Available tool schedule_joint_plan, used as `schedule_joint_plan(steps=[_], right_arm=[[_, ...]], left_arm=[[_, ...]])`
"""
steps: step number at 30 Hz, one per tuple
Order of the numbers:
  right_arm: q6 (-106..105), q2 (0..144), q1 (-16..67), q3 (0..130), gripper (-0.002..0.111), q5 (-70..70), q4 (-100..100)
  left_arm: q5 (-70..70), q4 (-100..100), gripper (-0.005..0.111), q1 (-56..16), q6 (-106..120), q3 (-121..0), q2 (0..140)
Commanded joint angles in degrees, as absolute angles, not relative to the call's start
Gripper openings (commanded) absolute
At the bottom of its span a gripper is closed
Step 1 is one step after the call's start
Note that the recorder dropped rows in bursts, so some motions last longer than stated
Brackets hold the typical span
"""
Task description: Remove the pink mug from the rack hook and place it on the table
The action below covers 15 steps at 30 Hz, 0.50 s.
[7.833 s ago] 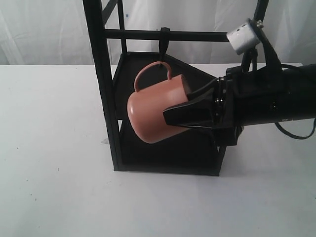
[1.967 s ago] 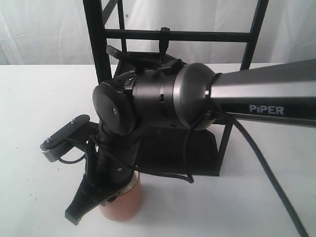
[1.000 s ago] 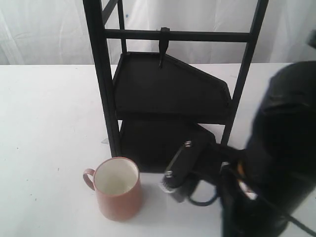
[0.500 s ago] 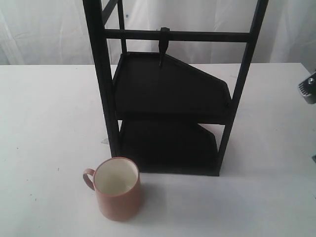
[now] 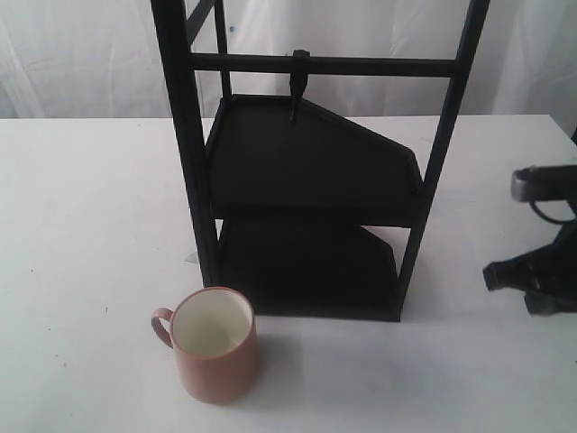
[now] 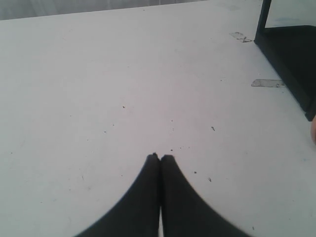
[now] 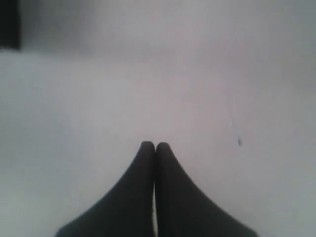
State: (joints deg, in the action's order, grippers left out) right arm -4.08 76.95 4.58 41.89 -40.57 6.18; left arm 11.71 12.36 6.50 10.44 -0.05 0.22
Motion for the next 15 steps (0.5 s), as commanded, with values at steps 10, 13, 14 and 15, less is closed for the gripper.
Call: schedule_joint_plan(steps=[10,13,14,15], right_arm=[[-4.4,49.2,4.0,28.4,0.0,-20.1,11.8],[-4.4,46.4,4.0,28.4,0.0,-20.1,11.8],[-4.4,45.8,4.0,28.4,0.0,-20.1,11.8],[-4.4,45.1,4.0,28.4,0.0,-20.1,11.8]], left_arm=[[11.7,12.7,0.0,6.0,10.5,0.0,0.0],[11.7,12.7,0.0,6.0,10.5,0.0,0.0],[11.7,12.7,0.0,6.0,10.5,0.0,0.0],[11.7,12.7,0.0,6.0,10.5,0.0,0.0]])
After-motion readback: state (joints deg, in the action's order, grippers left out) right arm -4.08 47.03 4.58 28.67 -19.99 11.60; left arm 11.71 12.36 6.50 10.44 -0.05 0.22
